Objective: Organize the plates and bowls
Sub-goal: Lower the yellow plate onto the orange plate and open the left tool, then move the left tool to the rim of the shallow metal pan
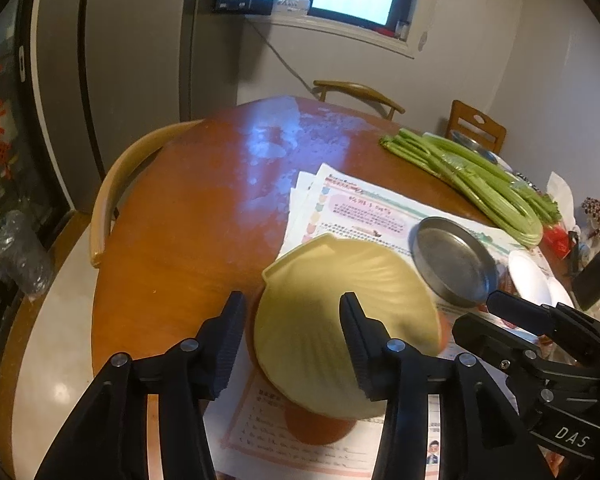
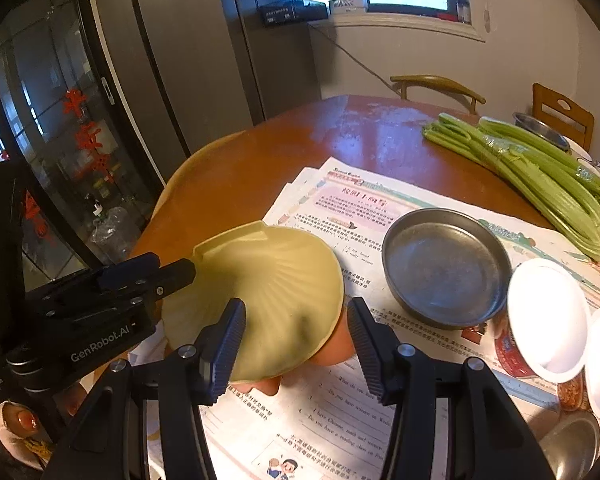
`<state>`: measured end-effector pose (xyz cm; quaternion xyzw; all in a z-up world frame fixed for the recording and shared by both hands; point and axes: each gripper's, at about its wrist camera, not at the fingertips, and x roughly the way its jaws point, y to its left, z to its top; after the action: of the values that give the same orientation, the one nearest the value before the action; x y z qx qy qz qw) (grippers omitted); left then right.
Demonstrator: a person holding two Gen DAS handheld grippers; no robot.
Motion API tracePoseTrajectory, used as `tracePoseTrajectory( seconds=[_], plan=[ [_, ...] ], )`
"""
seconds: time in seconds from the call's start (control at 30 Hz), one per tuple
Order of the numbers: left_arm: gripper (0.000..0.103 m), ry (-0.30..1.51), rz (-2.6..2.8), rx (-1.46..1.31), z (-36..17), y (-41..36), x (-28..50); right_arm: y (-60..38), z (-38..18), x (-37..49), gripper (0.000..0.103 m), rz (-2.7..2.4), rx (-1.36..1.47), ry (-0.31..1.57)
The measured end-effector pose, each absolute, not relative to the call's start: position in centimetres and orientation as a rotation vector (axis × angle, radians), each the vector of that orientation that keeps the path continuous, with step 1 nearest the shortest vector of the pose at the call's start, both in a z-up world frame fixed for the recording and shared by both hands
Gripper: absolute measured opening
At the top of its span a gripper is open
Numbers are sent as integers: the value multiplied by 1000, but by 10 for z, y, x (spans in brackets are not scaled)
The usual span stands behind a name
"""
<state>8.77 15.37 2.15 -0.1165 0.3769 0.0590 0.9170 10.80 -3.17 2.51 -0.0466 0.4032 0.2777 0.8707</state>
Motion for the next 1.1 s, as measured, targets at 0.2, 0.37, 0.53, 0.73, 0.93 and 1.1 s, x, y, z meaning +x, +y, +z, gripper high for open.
tracePoseTrajectory(
  seconds=[0.2,0.37,0.53,0.73,0.93,1.1],
  plan=[
    [55,753,104,-220,36,137,78,-47,39,97,53,570,-74,812],
    [56,737,86,-202,47,121,73,-66,51,89,53,557,-46,786],
    [56,734,63,-176,55,102,71,-86,57,86,53,543,-15,771],
    [57,753,23,-143,59,81,82,-117,60,86,53,506,40,765],
    [57,788,-36,-123,60,65,105,-142,52,91,54,471,105,800],
    [57,832,-65,-101,57,56,136,-146,38,99,54,460,123,838]
  ],
)
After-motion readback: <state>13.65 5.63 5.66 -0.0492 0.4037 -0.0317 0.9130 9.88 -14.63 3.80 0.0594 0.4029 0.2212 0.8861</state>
